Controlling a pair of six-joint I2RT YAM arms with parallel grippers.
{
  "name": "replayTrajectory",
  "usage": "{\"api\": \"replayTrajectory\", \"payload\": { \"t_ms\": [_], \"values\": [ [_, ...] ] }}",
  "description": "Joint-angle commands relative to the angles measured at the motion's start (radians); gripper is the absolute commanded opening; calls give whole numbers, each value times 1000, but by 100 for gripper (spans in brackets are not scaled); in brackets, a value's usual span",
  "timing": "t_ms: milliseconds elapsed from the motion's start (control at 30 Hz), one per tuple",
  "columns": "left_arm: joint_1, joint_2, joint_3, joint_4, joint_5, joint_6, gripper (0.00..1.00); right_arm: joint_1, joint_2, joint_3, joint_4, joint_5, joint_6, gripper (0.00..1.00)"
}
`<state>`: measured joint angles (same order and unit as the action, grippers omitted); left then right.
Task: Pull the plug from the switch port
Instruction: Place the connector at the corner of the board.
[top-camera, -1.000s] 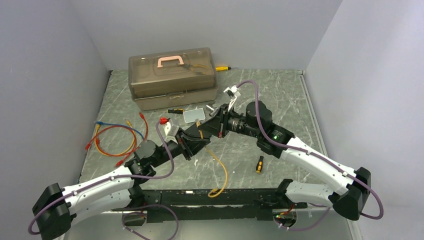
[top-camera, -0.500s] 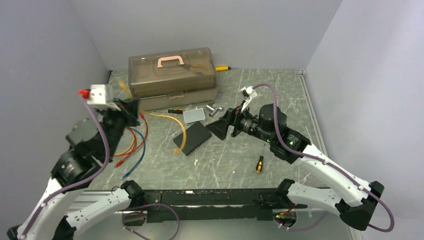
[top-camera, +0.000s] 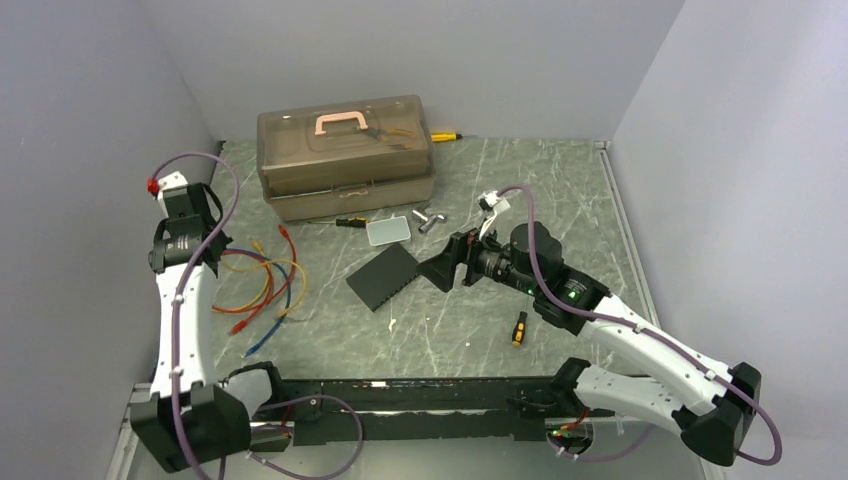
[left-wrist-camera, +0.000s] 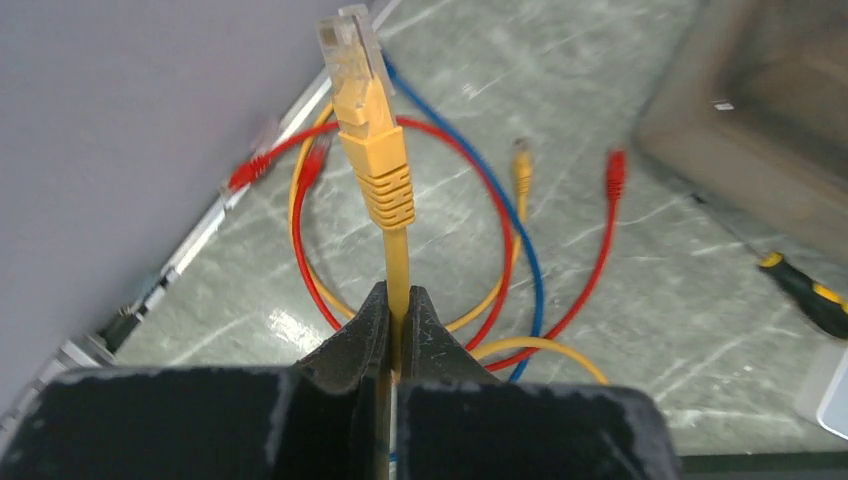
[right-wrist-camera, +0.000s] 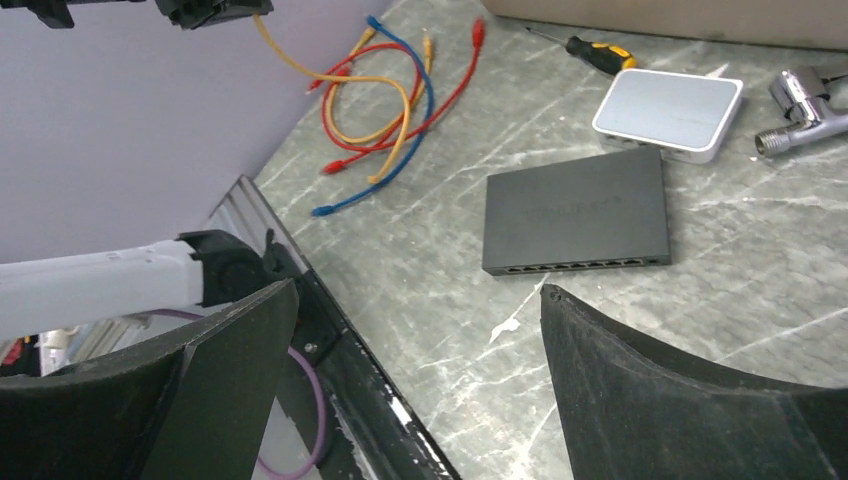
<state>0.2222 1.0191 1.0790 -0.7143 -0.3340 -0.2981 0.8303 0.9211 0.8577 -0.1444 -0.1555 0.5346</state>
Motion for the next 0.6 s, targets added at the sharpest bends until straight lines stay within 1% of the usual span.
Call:
{"api": "replayTrajectory", "payload": {
  "t_ms": [0, 67, 100, 233, 267, 300, 367, 467, 533, 567],
  "values": [
    [98, 49, -50, 122, 83, -100, 0, -18, 18, -43, 121, 13, -34, 93],
    [120, 93, -62, 133, 65, -127, 1, -23, 39, -68, 138, 13, -36, 93],
    [133, 108, -63, 137, 65, -135, 11, -28, 51, -77, 157, 13, -35, 93],
    [146, 122, -35, 130, 68, -168, 83, -41, 93, -108, 193, 3, -29, 93],
    [146, 116, -16, 119, 70, -179, 97, -43, 104, -111, 196, 2, -27, 93],
    [144, 107, 1, 107, 75, -189, 99, -45, 108, -113, 197, 3, -28, 93],
    [140, 68, 29, 91, 89, -216, 99, -49, 112, -111, 192, 3, -28, 94],
    [106, -50, 19, 116, 154, -261, 99, -57, 122, -101, 190, 20, -32, 94],
    [1, -150, -24, 152, 203, -302, 99, -63, 144, -93, 202, 21, -34, 94],
    [-69, -194, -49, 165, 208, -320, 99, -63, 164, -87, 212, 19, -35, 94]
  ]
}}
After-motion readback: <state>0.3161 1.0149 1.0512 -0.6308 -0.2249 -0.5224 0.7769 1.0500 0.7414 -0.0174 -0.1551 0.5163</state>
